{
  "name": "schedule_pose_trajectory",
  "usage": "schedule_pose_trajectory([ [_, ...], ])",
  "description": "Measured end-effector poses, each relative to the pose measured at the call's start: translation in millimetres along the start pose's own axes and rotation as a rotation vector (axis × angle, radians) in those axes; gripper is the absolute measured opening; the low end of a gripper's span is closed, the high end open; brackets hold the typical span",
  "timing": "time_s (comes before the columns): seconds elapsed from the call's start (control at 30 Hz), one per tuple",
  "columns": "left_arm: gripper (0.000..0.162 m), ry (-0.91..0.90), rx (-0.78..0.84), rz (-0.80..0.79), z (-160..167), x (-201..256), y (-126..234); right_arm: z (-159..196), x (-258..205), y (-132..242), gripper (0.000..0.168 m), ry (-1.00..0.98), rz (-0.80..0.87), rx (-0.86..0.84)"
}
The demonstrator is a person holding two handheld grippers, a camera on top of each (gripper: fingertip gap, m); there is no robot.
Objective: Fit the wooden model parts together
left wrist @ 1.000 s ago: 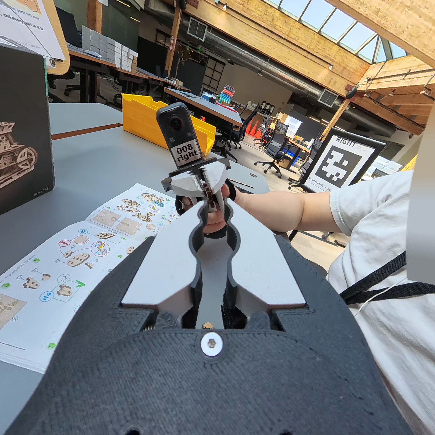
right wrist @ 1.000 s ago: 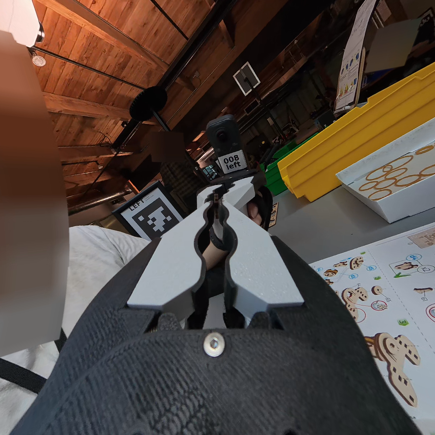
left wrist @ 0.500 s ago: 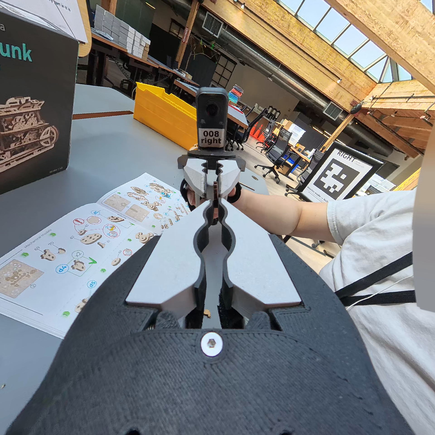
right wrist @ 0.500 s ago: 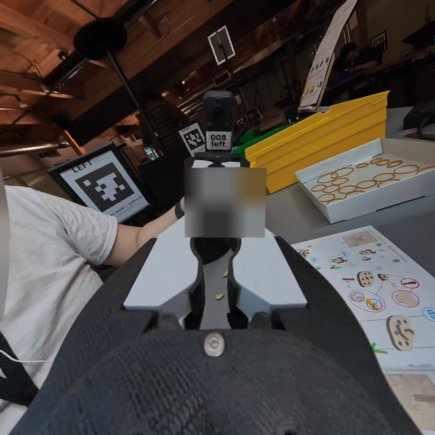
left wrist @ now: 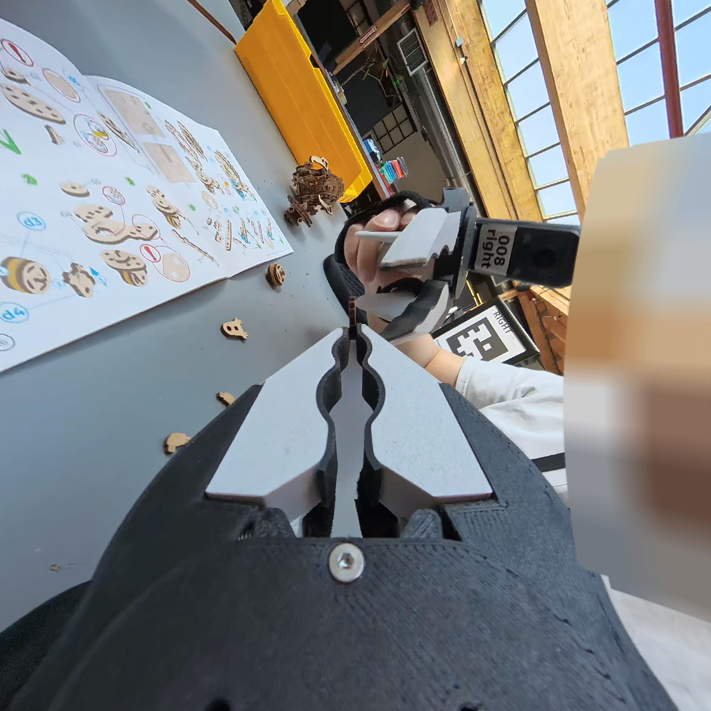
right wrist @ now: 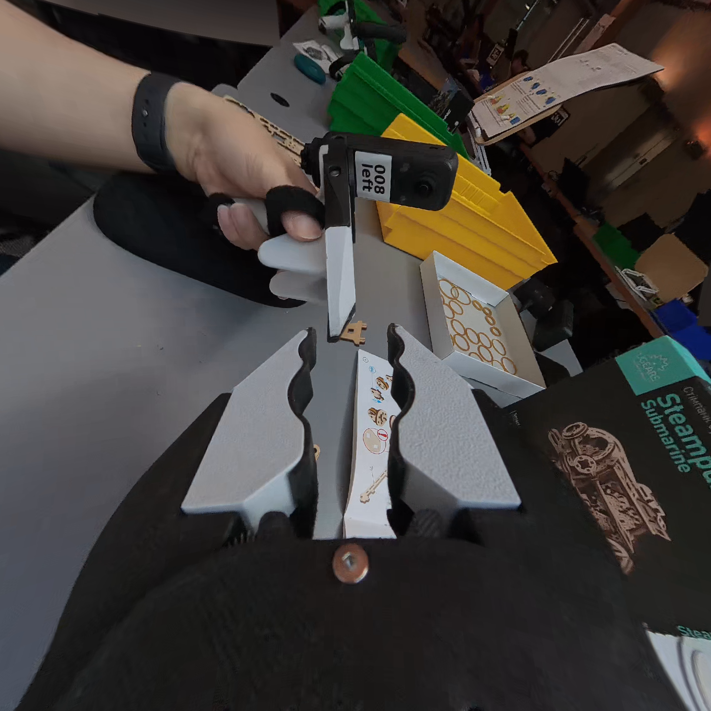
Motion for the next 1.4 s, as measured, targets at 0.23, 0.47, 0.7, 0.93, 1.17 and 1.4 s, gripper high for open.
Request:
schedule_pose_trajectory([
  [0.23, 0.001, 0.011, -0.001, 0.021, 17.2, 8.0, -5.8, 5.3, -20.7, -13.1, 0.023, 0.083, 0.040, -0.079],
  [0.47, 0.003, 0.021, -0.003, 0.042, 28.5, 12.8, -3.0, 1.3, -34.6, -13.4, 0.021, 0.036, 0.026, -0.061],
  [0.7, 0.007, 0.021, 0.016, 0.028, 31.8, 15.0, 5.1, -4.4, -42.2, -16.3, 0.021, -0.106, -0.005, 0.007],
  [0.93, 0.015, -0.016, 0.094, -0.080, 21.2, 8.1, 39.9, 24.1, -65.3, -32.4, 0.021, -0.203, -0.169, -0.116],
  [1.17, 0.012, -0.085, 0.163, -0.133, 9.6, 16.3, 67.5, 50.8, -86.9, -50.9, 0.022, -0.305, -0.312, -0.273],
  [1.4, 0.009, -0.093, 0.170, -0.108, 8.3, 19.1, 70.1, 53.4, -85.8, -52.6, 0.022, -0.418, -0.370, -0.280],
])
Point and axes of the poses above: each gripper's, where its closed fingertips meet, y back along the fingers, z out of its underside, x = y × z across the jaws, the point moved 2 cm from there along y, back along the fingers
